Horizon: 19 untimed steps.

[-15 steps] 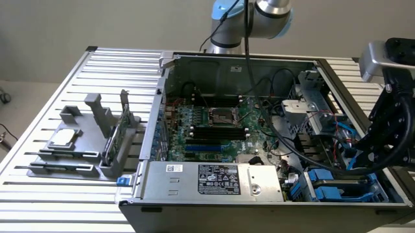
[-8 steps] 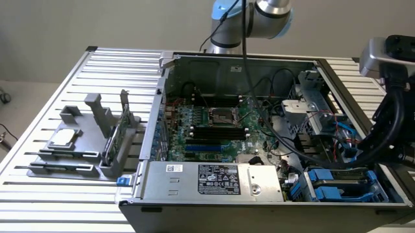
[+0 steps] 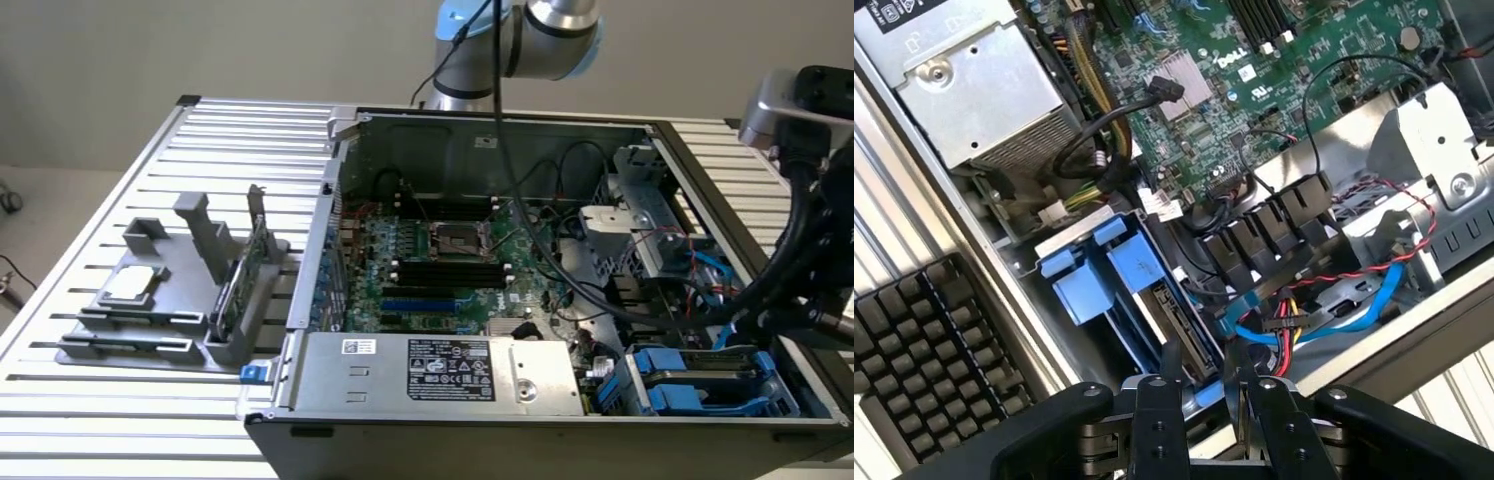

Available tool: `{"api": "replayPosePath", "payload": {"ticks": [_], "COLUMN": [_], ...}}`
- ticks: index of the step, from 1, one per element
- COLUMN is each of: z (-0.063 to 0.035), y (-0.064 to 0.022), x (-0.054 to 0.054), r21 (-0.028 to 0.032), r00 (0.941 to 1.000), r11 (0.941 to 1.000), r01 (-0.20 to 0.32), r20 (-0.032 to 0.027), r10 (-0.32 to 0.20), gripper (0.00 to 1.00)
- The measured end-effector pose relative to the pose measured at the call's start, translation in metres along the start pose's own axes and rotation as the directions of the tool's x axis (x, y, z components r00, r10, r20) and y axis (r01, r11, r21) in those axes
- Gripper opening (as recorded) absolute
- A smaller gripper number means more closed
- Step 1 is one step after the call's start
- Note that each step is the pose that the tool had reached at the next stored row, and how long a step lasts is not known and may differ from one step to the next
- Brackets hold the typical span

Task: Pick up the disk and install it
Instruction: 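Insert the first disk wire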

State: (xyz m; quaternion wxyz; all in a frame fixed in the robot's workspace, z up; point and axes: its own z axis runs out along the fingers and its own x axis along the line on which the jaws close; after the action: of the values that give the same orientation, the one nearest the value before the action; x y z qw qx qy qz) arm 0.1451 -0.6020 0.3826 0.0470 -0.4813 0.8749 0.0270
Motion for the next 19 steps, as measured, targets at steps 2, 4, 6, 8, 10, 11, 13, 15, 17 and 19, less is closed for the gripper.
{"api": "replayPosePath", "payload": {"ticks": [2, 4, 6, 8, 10, 11, 13, 15, 17, 19], "z": [0.0, 0.0, 0.0, 0.0, 0.0, 0.0, 0.0002, 0.0003, 0.0006, 0.001], "y": [0.0, 0.0, 0.0, 0.0, 0.0, 0.0, 0.0, 0.0, 0.0, 0.0], "x": [0.0, 0.0, 0.0, 0.0, 0.0, 0.0, 0.0, 0.0, 0.0001, 0.0001], "r21": [0.0032, 0.0066, 0.0101, 0.0136, 0.0172, 0.0189, 0.0225, 0.0261, 0.0296, 0.0321], "r00": [0.9995, 0.9982, 0.9956, 0.9921, 0.9875, 0.9847, 0.9782, 0.9707, 0.9619, 0.9532], "r11": [0.9995, 0.9981, 0.9956, 0.992, 0.9873, 0.9846, 0.9779, 0.9703, 0.9614, 0.9526], "r01": [-0.03, -0.061, -0.093, -0.125, -0.158, -0.174, -0.208, -0.24, -0.273, -0.302], "r20": [0.0002, 0.0004, 0.0008, 0.0012, 0.0017, 0.002, 0.0029, 0.0036, 0.0046, 0.005], "r10": [0.03, 0.061, 0.093, 0.125, 0.158, 0.174, 0.208, 0.24, 0.273, 0.302], "gripper": [0.31, 0.31, 0.31, 0.31, 0.31, 0.31, 0.31, 0.31, 0.31, 0.31]}}
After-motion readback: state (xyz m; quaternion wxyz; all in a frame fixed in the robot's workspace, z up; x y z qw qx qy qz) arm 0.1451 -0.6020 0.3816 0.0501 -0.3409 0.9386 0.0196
